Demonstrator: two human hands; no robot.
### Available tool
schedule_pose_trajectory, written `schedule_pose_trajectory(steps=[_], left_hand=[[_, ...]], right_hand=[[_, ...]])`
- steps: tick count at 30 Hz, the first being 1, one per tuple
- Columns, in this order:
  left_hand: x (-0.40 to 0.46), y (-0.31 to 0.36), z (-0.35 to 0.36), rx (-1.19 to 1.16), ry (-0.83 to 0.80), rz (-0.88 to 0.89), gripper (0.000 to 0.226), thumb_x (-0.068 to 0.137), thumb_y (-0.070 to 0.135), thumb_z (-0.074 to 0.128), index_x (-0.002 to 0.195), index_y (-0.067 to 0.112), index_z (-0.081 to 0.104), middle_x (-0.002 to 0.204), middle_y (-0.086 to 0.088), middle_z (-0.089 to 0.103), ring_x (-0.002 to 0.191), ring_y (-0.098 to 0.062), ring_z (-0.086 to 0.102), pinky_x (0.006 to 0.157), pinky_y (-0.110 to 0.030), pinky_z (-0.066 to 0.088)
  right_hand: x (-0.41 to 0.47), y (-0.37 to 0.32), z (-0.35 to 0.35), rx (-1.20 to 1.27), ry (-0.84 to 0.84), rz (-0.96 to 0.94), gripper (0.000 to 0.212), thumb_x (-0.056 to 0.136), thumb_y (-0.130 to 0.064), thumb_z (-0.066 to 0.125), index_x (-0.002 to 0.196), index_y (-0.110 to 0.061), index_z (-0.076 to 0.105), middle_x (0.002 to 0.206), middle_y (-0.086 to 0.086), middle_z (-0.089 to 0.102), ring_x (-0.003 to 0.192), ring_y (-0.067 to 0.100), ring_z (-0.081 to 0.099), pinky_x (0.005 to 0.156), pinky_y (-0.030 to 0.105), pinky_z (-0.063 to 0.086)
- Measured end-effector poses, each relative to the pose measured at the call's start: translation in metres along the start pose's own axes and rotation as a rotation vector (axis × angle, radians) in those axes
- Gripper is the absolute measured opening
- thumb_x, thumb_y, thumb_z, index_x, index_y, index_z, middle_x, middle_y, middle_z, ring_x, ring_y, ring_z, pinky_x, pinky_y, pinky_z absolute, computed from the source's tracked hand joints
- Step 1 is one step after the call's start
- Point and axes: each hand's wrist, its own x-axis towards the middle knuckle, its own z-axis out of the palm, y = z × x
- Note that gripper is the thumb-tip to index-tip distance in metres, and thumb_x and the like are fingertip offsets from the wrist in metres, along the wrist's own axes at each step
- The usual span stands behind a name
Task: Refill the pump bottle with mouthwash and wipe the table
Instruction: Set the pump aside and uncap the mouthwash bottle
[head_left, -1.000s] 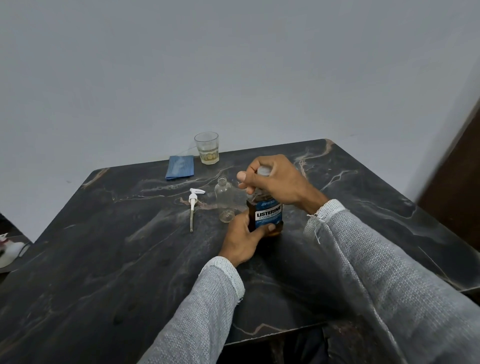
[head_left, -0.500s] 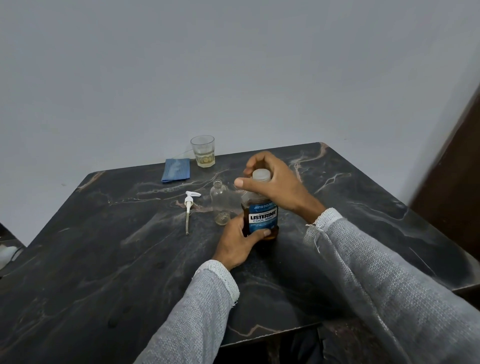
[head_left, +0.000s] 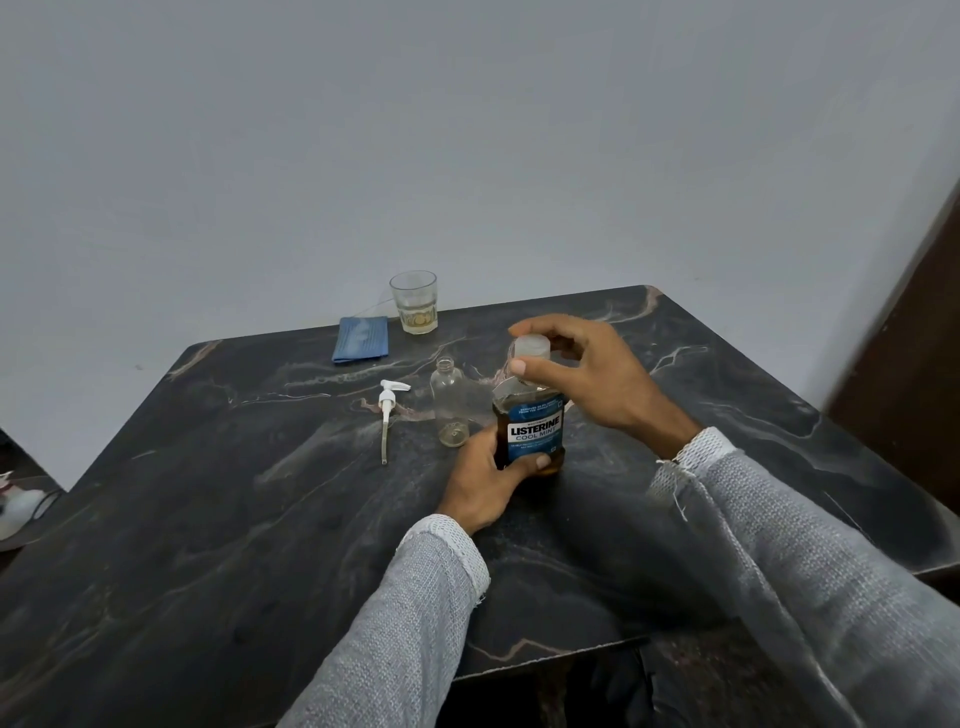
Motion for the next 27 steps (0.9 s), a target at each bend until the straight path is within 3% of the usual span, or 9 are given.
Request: schedule_pose_trajectory(steps=[3, 7, 10, 15, 19, 21, 24, 27], left_hand=[[-0.001, 0.0, 0.001, 0.022, 0.013, 0.005, 0.045, 0.082, 0.017, 0.075, 0.122, 0.022, 0.056, 0.119, 0.005, 0.068, 0.111, -0.006, 0.062, 0.101, -0.031, 0.047], [-0.002, 0.001, 0.001, 0.033, 0.023, 0.011, 0.041, 0.081, 0.018, 0.075, 0.116, 0.03, 0.056, 0.113, 0.011, 0.069, 0.106, 0.0, 0.063, 0.091, -0.018, 0.047], [-0.002, 0.002, 0.001, 0.036, 0.021, 0.015, 0.042, 0.082, 0.019, 0.074, 0.119, 0.028, 0.056, 0.113, 0.012, 0.068, 0.106, 0.002, 0.062, 0.088, -0.014, 0.047], [-0.002, 0.0, 0.001, 0.036, 0.027, 0.015, 0.044, 0.082, 0.019, 0.075, 0.121, 0.027, 0.056, 0.116, 0.009, 0.068, 0.109, -0.001, 0.062, 0.093, -0.02, 0.047], [-0.003, 0.0, 0.001, 0.061, 0.043, 0.005, 0.042, 0.081, 0.022, 0.075, 0.115, 0.036, 0.054, 0.11, 0.016, 0.067, 0.106, 0.003, 0.061, 0.089, -0.017, 0.046], [-0.004, 0.002, 0.001, 0.072, 0.039, 0.0, 0.041, 0.081, 0.024, 0.075, 0.111, 0.041, 0.053, 0.106, 0.021, 0.066, 0.102, 0.01, 0.06, 0.083, -0.012, 0.046], [-0.005, 0.004, 0.001, 0.074, 0.028, 0.004, 0.039, 0.082, 0.022, 0.074, 0.107, 0.043, 0.053, 0.1, 0.026, 0.065, 0.096, 0.018, 0.058, 0.074, -0.003, 0.044], [-0.005, 0.004, 0.001, 0.045, 0.033, 0.007, 0.038, 0.081, 0.018, 0.075, 0.106, 0.039, 0.055, 0.1, 0.023, 0.067, 0.097, 0.014, 0.061, 0.076, -0.002, 0.044]], right_hand=[[-0.002, 0.0, -0.003, -0.022, 0.003, 0.014, 0.045, 0.081, -0.035, 0.075, 0.121, -0.026, 0.057, 0.114, -0.011, 0.063, 0.107, 0.0, 0.058, 0.086, 0.014, 0.044], [-0.004, 0.0, 0.007, -0.142, 0.163, -0.005, 0.054, 0.072, -0.048, 0.078, 0.114, -0.028, 0.053, 0.105, -0.009, 0.057, 0.098, 0.003, 0.055, 0.079, 0.013, 0.043], [-0.005, 0.0, 0.01, -0.114, 0.204, 0.012, 0.05, 0.074, -0.043, 0.078, 0.113, -0.027, 0.051, 0.096, -0.012, 0.06, 0.092, 0.003, 0.058, 0.078, 0.015, 0.046], [-0.01, 0.004, 0.007, -0.013, 0.155, 0.016, 0.043, 0.081, -0.031, 0.074, 0.115, -0.025, 0.049, 0.106, -0.011, 0.062, 0.102, 0.0, 0.059, 0.083, 0.012, 0.043], [-0.01, 0.003, 0.012, -0.055, 0.178, 0.026, 0.055, 0.078, -0.046, 0.075, 0.12, -0.026, 0.046, 0.115, -0.011, 0.056, 0.107, 0.0, 0.054, 0.082, 0.011, 0.04], [-0.008, 0.001, 0.014, -0.099, 0.232, 0.031, 0.06, 0.073, -0.053, 0.076, 0.119, -0.028, 0.046, 0.108, -0.01, 0.056, 0.102, 0.001, 0.055, 0.081, 0.013, 0.042], [-0.006, 0.0, 0.016, -0.122, 0.248, 0.033, 0.06, 0.073, -0.049, 0.077, 0.119, -0.028, 0.046, 0.096, -0.013, 0.059, 0.093, 0.001, 0.058, 0.078, 0.016, 0.045], [-0.007, 0.001, 0.014, -0.069, 0.218, 0.023, 0.051, 0.079, -0.038, 0.075, 0.119, -0.028, 0.045, 0.099, -0.009, 0.064, 0.097, 0.004, 0.061, 0.085, 0.023, 0.049]])
